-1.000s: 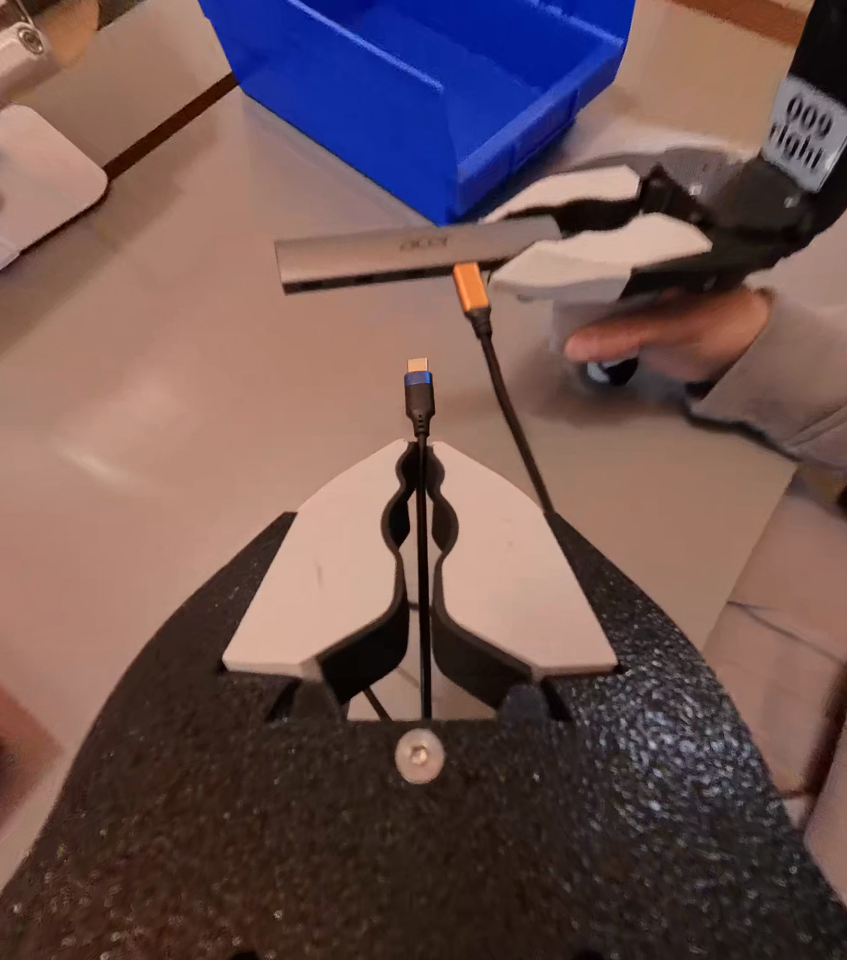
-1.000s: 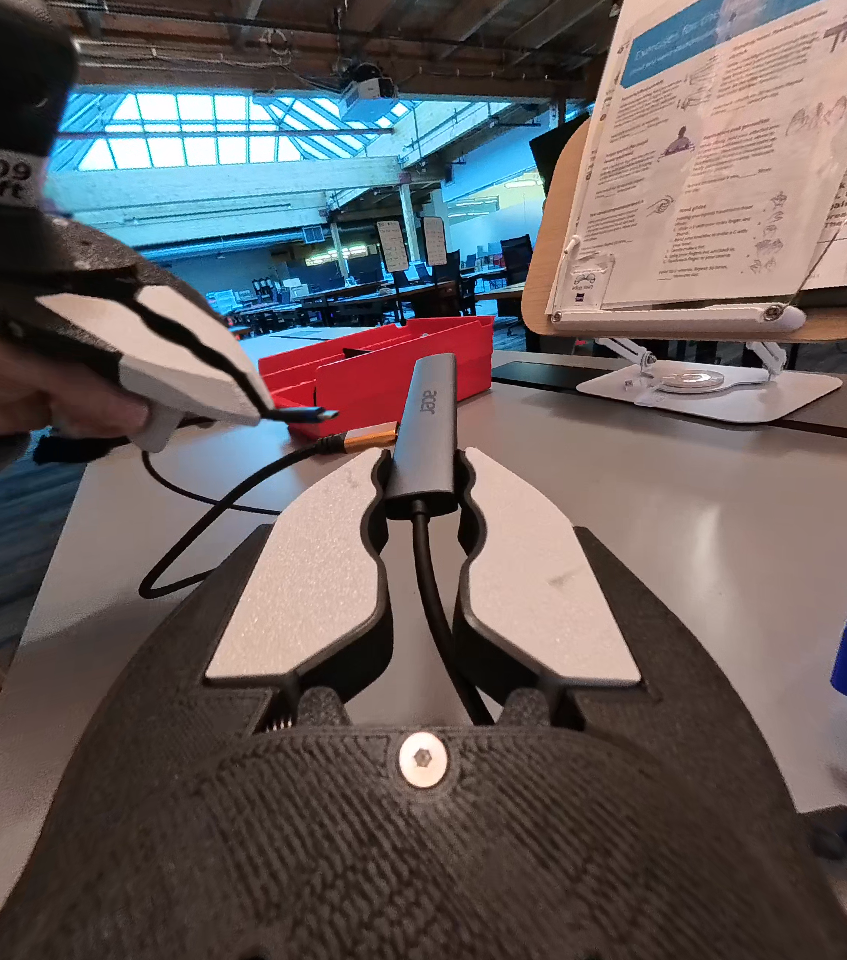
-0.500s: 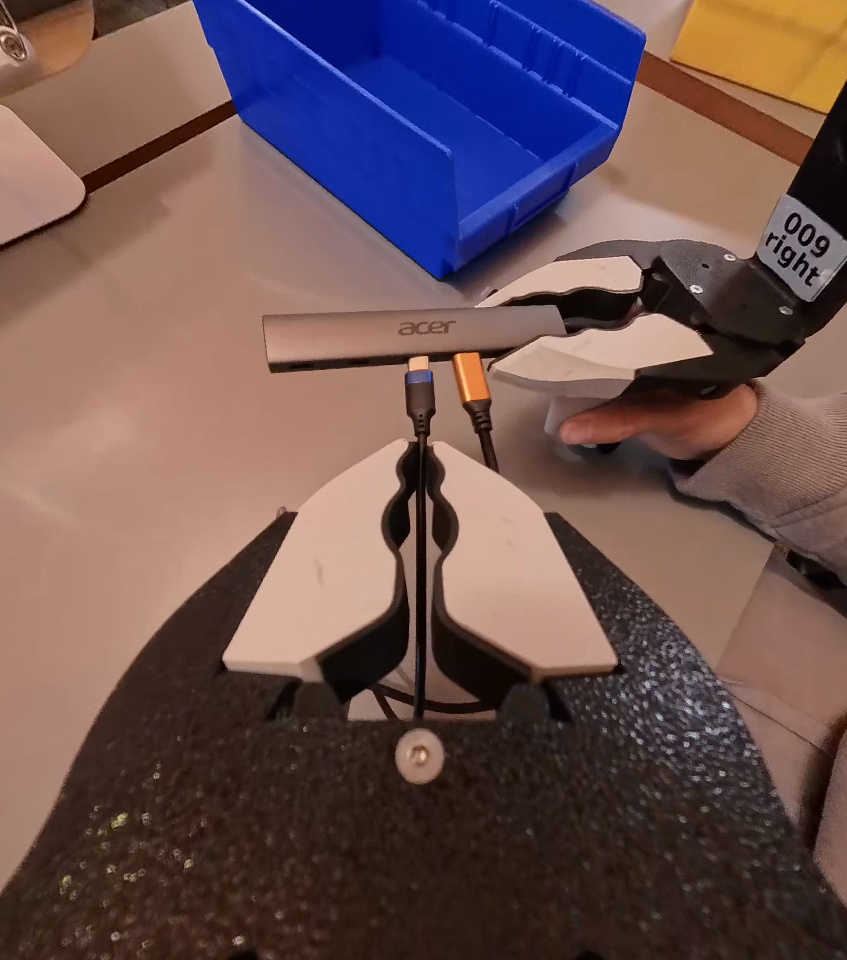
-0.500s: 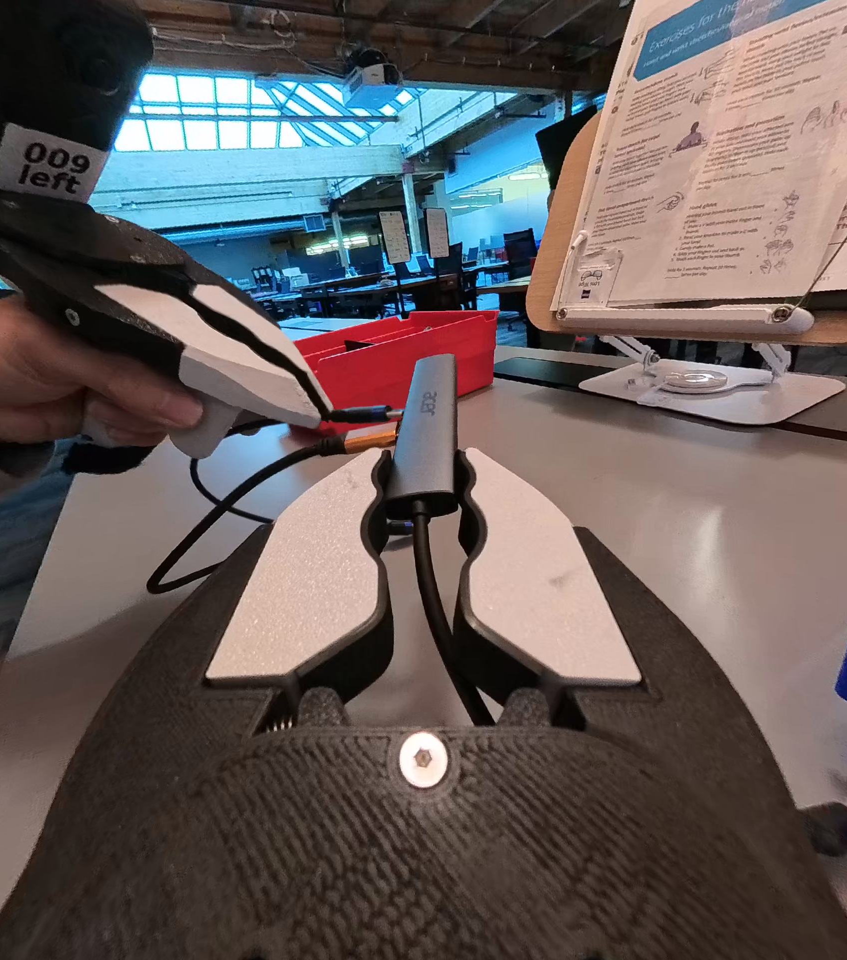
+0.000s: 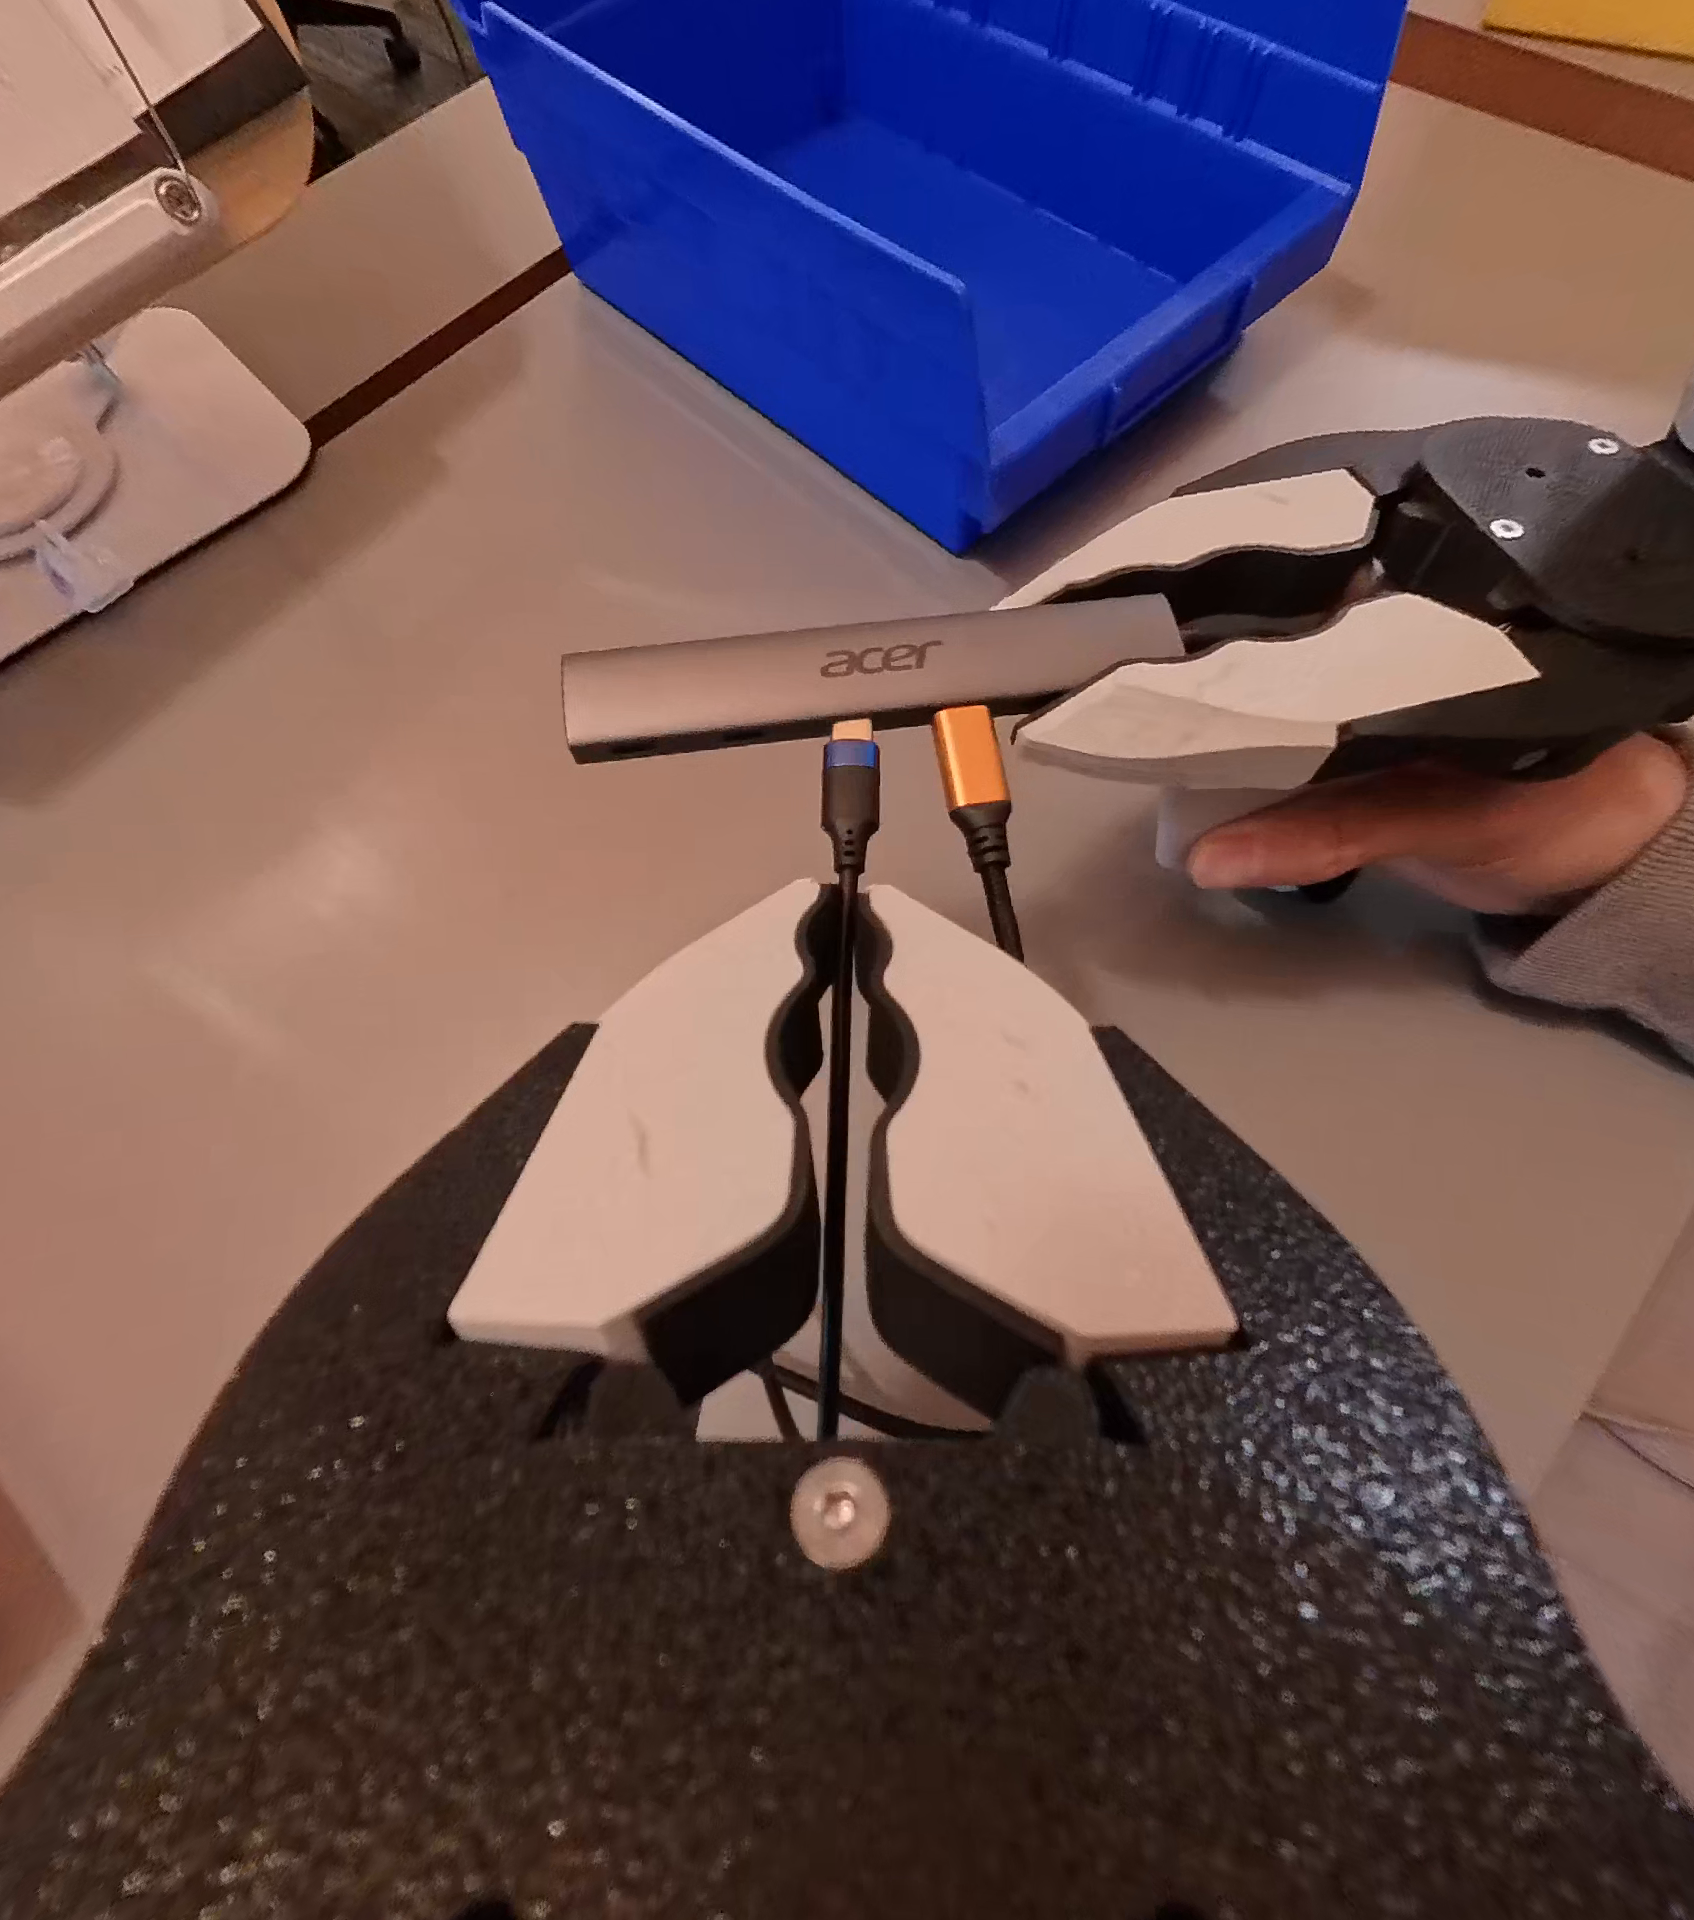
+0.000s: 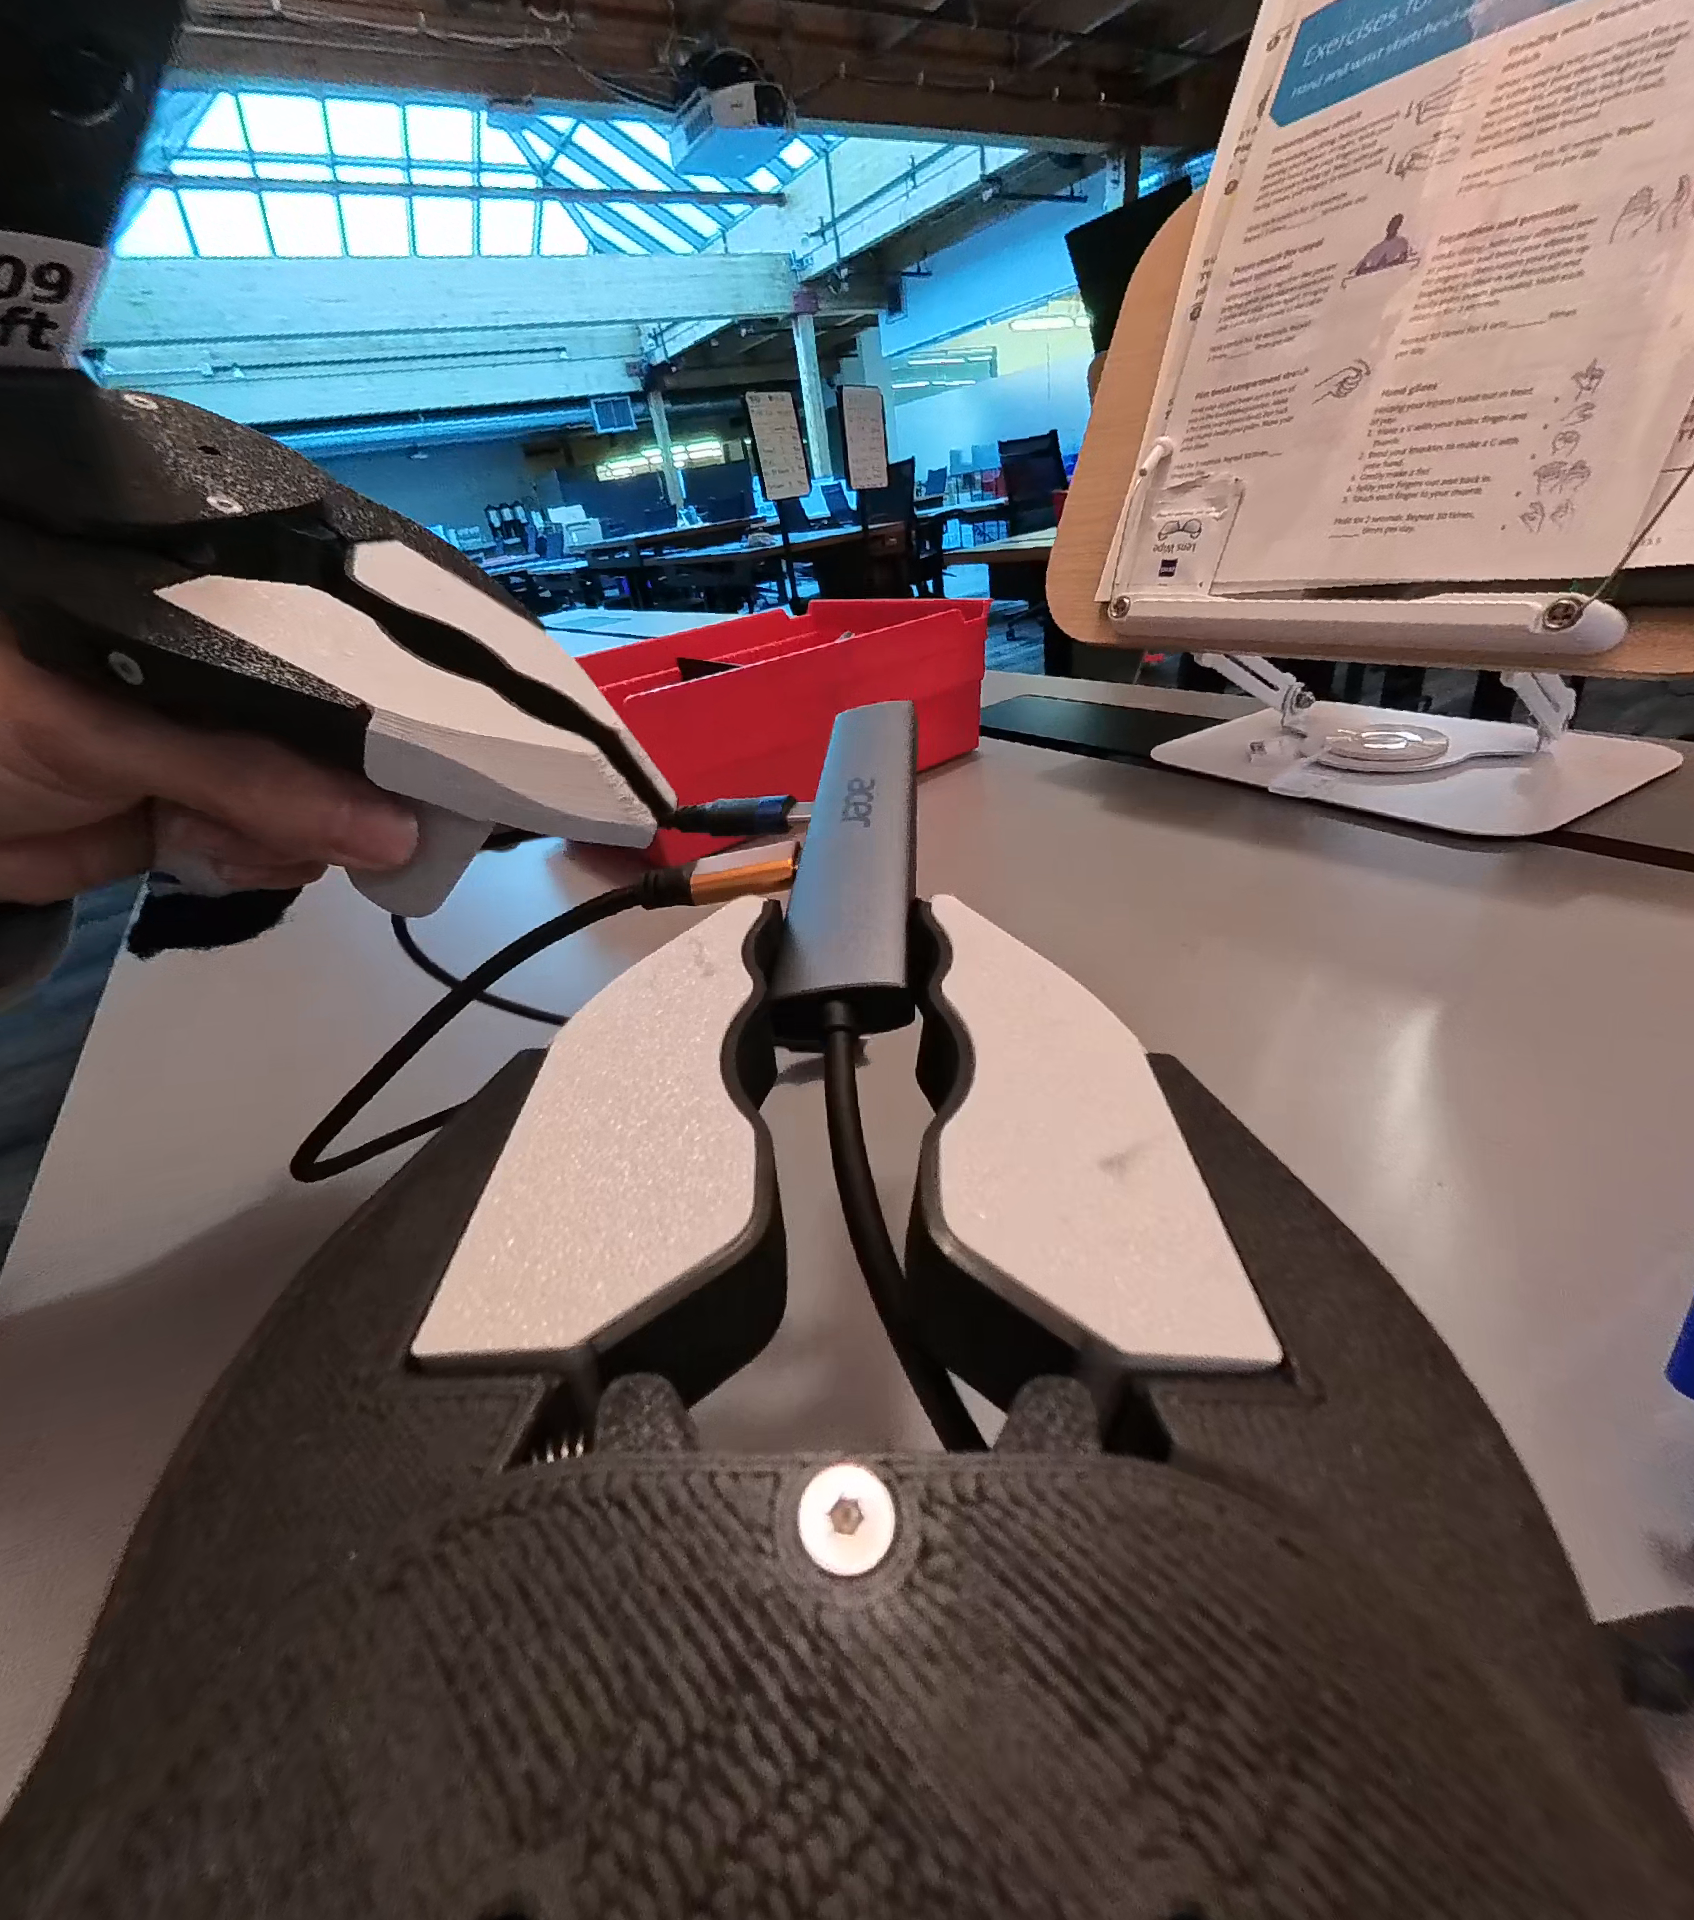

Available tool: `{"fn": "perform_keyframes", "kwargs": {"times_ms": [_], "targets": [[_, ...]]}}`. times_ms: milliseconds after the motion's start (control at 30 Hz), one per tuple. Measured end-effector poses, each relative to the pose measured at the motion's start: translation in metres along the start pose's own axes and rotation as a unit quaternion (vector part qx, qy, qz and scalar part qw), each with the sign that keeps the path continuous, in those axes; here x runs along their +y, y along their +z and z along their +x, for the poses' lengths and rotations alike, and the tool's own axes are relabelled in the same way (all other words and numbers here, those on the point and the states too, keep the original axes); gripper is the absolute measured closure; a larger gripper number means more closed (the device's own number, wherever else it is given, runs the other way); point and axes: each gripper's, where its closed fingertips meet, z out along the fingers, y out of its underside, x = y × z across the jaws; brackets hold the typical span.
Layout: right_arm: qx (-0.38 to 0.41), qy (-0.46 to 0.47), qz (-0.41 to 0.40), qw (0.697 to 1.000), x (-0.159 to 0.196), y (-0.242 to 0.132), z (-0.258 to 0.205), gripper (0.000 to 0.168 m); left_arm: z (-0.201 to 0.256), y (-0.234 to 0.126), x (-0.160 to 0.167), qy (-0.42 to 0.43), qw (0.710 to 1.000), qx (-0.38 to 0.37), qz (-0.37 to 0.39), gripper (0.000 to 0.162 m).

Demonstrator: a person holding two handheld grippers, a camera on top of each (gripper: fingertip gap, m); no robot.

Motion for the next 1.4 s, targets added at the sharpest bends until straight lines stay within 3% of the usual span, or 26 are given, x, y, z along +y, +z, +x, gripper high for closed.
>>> {"fn": "perform_keyframes", "kwargs": {"times_ms": [233, 333, 433, 600, 733, 900, 1400], "targets": [[0.005, -0.004, -0.001, 1.000, 0.000, 0.000, 0.000, 0.144, 0.001, 0.006, 0.000, 0.057, 0.997, -0.036, 0.032, 0.159], [0.009, 0.003, 0.009, 1.000, -0.002, -0.002, 0.003, 0.144, 0.003, 0.007, -0.005, 0.076, 0.992, -0.037, 0.097, 0.158], [0.009, -0.001, 0.006, 1.000, -0.001, -0.001, 0.002, 0.144, 0.002, 0.011, -0.007, 0.095, 0.985, -0.058, 0.135, 0.146], [0.007, -0.008, 0.006, 1.000, -0.001, -0.001, 0.000, 0.144, 0.002, 0.011, -0.015, 0.093, 0.978, -0.068, 0.172, 0.153], [0.009, -0.006, 0.009, 1.000, -0.002, -0.001, 0.001, 0.144, 0.003, 0.015, -0.012, 0.058, 0.985, -0.041, 0.156, 0.147], [0.005, -0.005, 0.008, 1.000, -0.002, -0.001, 0.001, 0.144, 0.003, 0.017, -0.008, 0.050, 0.988, -0.037, 0.144, 0.153], [0.016, -0.063, -0.022, 0.998, 0.006, 0.005, -0.008, 0.144, -0.006, 0.009, -0.004, 0.100, 0.987, -0.054, 0.118, 0.154]]}}
